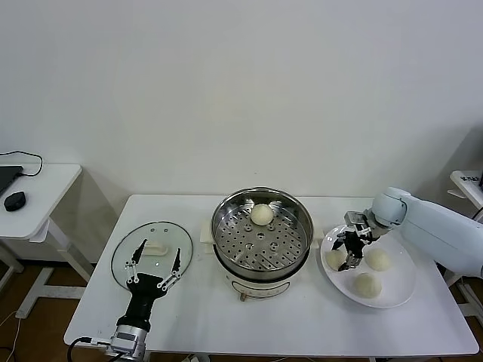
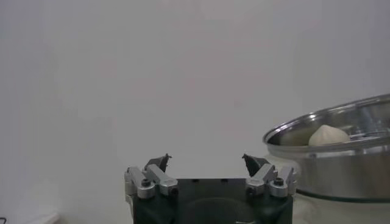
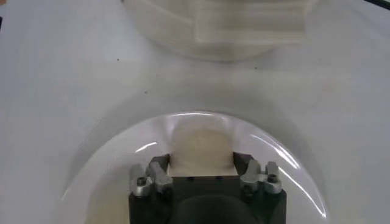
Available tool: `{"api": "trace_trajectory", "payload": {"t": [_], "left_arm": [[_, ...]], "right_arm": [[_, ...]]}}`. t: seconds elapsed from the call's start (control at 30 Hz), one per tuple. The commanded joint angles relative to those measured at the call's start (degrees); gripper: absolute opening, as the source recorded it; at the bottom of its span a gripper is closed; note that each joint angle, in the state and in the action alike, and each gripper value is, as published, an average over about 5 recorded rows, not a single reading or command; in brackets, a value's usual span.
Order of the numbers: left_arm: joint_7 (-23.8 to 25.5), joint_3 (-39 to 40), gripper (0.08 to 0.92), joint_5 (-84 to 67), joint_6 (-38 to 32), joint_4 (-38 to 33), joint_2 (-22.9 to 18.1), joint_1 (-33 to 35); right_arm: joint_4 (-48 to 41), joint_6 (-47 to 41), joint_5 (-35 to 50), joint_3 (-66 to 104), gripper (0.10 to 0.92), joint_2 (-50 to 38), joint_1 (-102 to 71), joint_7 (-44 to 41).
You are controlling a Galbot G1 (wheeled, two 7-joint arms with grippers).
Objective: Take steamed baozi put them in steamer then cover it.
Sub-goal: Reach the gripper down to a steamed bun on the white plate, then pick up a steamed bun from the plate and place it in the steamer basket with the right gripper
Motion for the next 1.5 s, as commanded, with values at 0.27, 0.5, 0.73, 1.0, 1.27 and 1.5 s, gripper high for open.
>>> {"api": "trace_trajectory", "payload": {"t": [0.27, 0.5, 0.73, 1.0, 1.27, 1.5], "left_arm": [[-0.01, 0.45, 0.823, -0.02, 0.32, -1.05, 0.28, -0.07], [-0.01, 0.79, 0.823, -0.09, 0.53, -1.34, 0.61, -0.54], [-0.06, 1.33, 0.823, -0.15, 0.33, -1.17, 1.0, -0.7], [-0.2, 1.77, 0.823, -0.24, 0.18, -1.08, 1.2, -0.99], [-0.33, 1.92, 0.823, -0.24, 0.06, -0.32, 1.15, -1.26], [-0.43, 1.88, 0.823, -0.34, 0.09, 0.15, 0.99, -1.53]], "right_arm": [[3.76, -0.08, 4.44, -8.53, 0.652, -2.44, 18.21, -5.96], [6.85, -0.92, 11.33, -21.22, 0.653, 3.93, 39.28, -13.84], [13.72, -5.23, 20.29, -25.53, 0.653, 13.24, 46.02, -11.69], [17.84, -11.59, 29.14, -28.12, 0.645, 23.57, 42.4, -2.81], [15.48, -13.43, 29.59, -29.19, 0.645, 30.98, 36.09, 4.12], [11.35, -14.21, 29.09, -29.18, 0.639, 35.06, 31.64, 7.29]]}}
